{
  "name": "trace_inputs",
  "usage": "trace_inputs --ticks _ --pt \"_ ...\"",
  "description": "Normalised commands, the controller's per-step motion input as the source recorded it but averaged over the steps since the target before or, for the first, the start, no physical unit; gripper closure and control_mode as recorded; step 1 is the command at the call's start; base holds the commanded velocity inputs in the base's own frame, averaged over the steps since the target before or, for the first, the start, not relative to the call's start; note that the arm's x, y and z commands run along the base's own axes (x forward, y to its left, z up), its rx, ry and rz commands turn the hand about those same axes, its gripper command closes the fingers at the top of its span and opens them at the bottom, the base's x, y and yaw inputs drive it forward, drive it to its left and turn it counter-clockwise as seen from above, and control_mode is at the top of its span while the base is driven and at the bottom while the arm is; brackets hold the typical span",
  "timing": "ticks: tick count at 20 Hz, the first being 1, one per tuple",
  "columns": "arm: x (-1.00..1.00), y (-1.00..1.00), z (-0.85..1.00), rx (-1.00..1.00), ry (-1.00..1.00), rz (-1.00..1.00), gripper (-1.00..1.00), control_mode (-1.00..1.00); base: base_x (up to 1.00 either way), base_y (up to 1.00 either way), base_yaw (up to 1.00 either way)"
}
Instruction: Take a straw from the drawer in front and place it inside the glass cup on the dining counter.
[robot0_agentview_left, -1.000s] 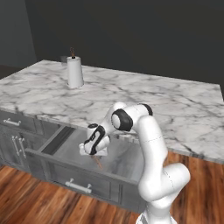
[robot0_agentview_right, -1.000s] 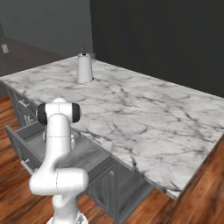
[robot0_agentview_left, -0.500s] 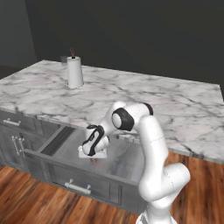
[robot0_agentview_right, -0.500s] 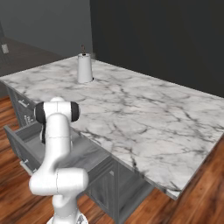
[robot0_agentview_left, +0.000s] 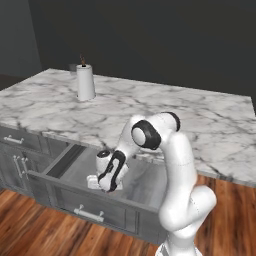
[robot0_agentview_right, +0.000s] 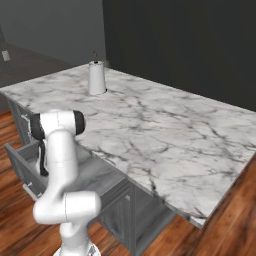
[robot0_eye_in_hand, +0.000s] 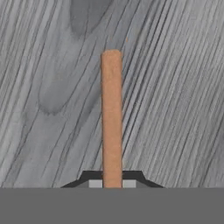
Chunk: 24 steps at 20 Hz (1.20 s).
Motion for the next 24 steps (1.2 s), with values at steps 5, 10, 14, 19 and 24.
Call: trace_inputs --ticks 5,10,14,19,24 --pt "-0.44 0.02 1.0 0.0 -0.45 0.0 1.0 -1.0 0.0 0.0 0.0" --pt "-0.19 0.0 1.0 0.0 -0.43 0.0 1.0 -1.0 0.0 0.0 0.0" --pt "-0.02 0.0 1.0 0.0 -0.35 0.01 1.0 -1.0 0.0 0.0 0.0" --pt "-0.02 0.0 0.94 0.0 -0.21 0.03 1.0 -1.0 0.0 0.0 0.0" --pt "-0.01 0.0 0.97 0.0 -0.15 0.03 1.0 -1.0 0.0 0.0 0.0"
